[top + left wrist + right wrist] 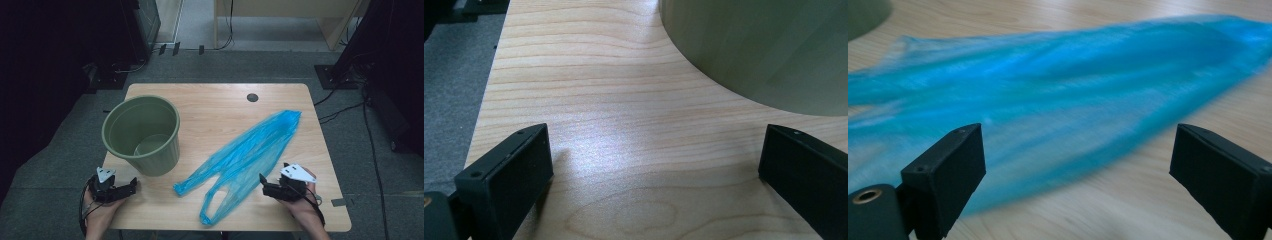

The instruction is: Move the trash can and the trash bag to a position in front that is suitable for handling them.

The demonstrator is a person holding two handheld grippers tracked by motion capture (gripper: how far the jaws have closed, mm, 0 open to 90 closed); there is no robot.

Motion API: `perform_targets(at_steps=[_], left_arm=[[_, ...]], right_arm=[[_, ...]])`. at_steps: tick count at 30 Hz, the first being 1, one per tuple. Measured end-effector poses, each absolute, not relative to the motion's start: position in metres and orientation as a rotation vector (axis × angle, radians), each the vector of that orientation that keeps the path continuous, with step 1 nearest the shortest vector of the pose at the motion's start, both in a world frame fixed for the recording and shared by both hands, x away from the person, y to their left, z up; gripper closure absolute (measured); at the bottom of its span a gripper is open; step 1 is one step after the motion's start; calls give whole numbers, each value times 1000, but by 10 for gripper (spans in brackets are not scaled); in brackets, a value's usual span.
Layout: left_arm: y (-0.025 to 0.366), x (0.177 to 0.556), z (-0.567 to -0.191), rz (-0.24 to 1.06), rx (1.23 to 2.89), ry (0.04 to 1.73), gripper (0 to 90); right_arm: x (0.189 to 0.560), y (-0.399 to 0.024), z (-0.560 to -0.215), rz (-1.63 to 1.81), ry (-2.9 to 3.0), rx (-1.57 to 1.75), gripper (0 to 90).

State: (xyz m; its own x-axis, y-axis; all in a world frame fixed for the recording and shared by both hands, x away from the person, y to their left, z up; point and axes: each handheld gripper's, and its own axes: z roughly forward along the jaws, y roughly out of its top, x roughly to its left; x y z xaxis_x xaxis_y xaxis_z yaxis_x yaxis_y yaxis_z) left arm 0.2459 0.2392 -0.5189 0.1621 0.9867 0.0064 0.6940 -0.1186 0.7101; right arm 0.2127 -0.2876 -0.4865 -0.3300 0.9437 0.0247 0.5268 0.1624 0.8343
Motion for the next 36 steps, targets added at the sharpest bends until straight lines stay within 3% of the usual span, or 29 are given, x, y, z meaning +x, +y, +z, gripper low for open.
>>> perform_targets(at_steps=[11, 15, 17, 19, 21, 23, 36], left_arm=[[240, 244, -519, 675, 1869, 1602, 10], [242, 241, -518, 699, 1817, 1630, 70], [242, 240, -518, 714, 1800, 1637, 154], [244, 240, -517, 703, 1787, 1631, 158], [246, 241, -516, 749, 1729, 1668, 398], [249, 244, -514, 731, 1693, 1694, 465], [266, 278, -480, 732, 1477, 1668, 715]], right_arm=[[250, -227, -498, 1027, 2063, 1344, 0], [261, -217, -512, 963, 2134, 1370, 0], [262, -216, -519, 900, 2172, 1372, 0], [261, -217, -520, 888, 2172, 1356, 0], [261, -223, -521, 873, 2173, 1380, 5], [260, -228, -521, 869, 2166, 1390, 11], [253, -266, -506, 942, 2110, 1413, 67]])
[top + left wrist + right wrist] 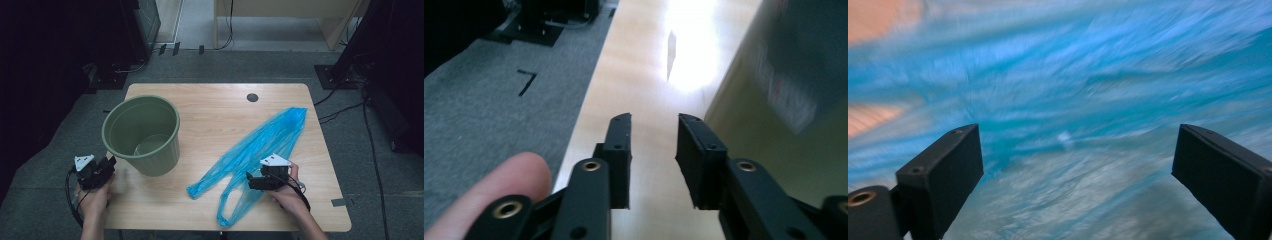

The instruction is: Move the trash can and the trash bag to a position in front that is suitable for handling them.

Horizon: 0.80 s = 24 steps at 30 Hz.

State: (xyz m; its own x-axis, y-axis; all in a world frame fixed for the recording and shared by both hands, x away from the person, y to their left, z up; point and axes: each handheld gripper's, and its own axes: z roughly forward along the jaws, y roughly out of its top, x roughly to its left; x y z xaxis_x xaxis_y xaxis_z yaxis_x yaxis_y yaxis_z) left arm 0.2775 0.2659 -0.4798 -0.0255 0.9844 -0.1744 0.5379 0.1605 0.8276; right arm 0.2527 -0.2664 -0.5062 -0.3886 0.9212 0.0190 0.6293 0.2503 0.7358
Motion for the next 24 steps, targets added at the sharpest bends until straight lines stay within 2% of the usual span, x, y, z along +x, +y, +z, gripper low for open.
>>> perform_targets(at_steps=[4, 5, 7, 12, 14, 15, 18, 24], left_arm=[[265, 287, -475, 717, 1476, 1644, 763], [262, 288, -474, 715, 1494, 1620, 781], [259, 288, -475, 715, 1503, 1608, 786], [248, 290, -472, 710, 1525, 1574, 800], [244, 290, -472, 703, 1530, 1563, 805], [241, 291, -472, 705, 1525, 1563, 806], [237, 291, -472, 708, 1538, 1560, 835], [229, 292, -473, 692, 1553, 1535, 841]], right_arm=[[252, -271, -493, 991, 2053, 1438, 80], [252, -271, -485, 1031, 2005, 1452, 183], [252, -270, -482, 1050, 1985, 1453, 191], [260, -248, -465, 1102, 1976, 1372, 294], [265, -238, -462, 1113, 1968, 1374, 390], [269, -234, -460, 1131, 1982, 1369, 513], [278, -217, -458, 1168, 1998, 1359, 598], [291, -188, -459, 1186, 1983, 1373, 639]])
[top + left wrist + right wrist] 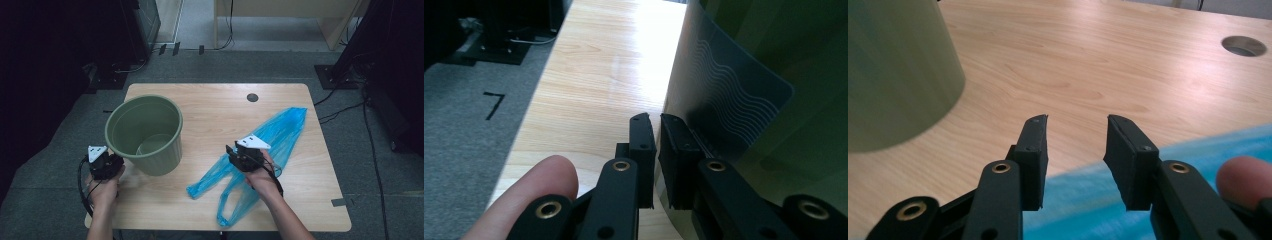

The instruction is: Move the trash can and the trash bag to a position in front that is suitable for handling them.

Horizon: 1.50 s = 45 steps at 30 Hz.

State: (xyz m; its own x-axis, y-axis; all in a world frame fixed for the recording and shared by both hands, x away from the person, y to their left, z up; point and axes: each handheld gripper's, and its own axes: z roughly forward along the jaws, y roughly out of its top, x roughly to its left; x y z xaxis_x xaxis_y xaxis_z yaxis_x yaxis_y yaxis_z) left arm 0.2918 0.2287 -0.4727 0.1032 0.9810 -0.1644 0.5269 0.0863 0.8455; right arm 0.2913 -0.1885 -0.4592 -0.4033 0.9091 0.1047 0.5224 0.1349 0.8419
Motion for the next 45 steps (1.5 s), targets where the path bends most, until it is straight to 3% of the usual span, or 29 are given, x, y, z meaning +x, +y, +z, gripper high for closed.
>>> perform_targets(at_steps=[6, 21, 45], left_arm=[[214, 293, -473, 671, 1585, 1497, 830], [189, 297, -474, 636, 1609, 1453, 892], [130, 288, -475, 616, 1679, 1347, 900]], right_arm=[[307, -154, -453, 1204, 1975, 1340, 772], [343, -103, -452, 1320, 1934, 1355, 833], [307, -159, -456, 1267, 1872, 1357, 886]])
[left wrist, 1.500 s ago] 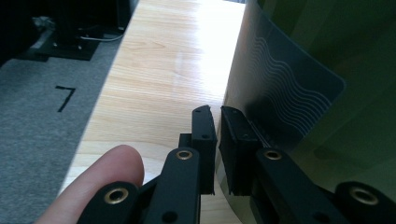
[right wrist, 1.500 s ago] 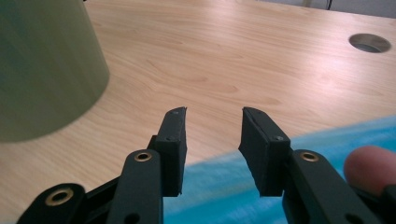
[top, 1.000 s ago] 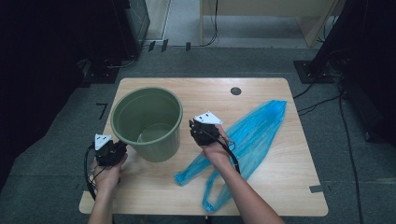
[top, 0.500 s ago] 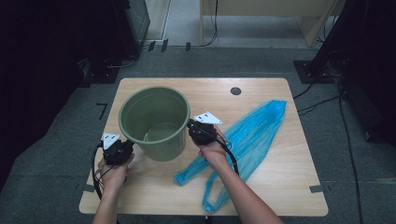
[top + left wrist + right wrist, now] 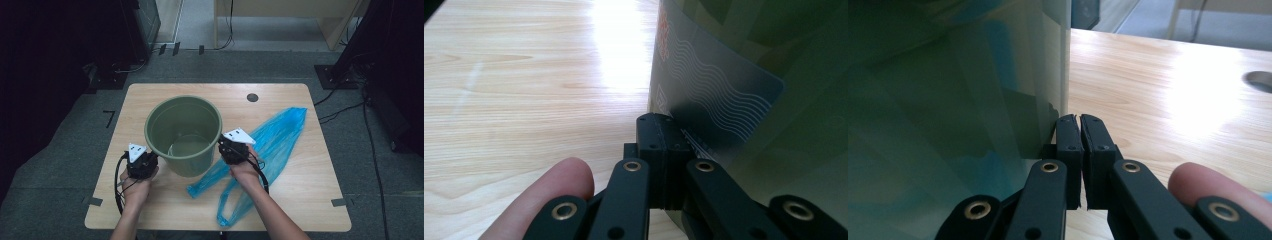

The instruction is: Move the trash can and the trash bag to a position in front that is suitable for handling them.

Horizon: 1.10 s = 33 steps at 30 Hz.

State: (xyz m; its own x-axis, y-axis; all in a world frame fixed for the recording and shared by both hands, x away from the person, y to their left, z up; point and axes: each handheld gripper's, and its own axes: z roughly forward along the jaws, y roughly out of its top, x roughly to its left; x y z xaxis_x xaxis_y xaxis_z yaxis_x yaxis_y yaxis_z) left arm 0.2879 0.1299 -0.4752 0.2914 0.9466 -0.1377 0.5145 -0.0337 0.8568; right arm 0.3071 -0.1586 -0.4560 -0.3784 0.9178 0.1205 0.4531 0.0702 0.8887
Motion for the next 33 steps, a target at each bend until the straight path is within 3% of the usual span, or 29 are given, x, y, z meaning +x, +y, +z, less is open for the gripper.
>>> perform_targets(at_steps=[25, 29, 30, 31, 32, 33], left_arm=[[77, 258, -476, 576, 1766, 1217, 900], [77, 257, -477, 571, 1761, 1221, 860], [82, 259, -478, 551, 1750, 1226, 700], [85, 260, -478, 539, 1747, 1226, 700], [95, 263, -482, 507, 1718, 1237, 560], [99, 264, -484, 504, 1708, 1258, 521]], right_arm=[[242, -221, -461, 1236, 1813, 1376, 873], [239, -228, -461, 1239, 1820, 1370, 794], [239, -235, -461, 1222, 1811, 1367, 613], [239, -235, -461, 1222, 1811, 1367, 613], [240, -242, -460, 1208, 1768, 1393, 486], [239, -245, -460, 1189, 1732, 1407, 450]])
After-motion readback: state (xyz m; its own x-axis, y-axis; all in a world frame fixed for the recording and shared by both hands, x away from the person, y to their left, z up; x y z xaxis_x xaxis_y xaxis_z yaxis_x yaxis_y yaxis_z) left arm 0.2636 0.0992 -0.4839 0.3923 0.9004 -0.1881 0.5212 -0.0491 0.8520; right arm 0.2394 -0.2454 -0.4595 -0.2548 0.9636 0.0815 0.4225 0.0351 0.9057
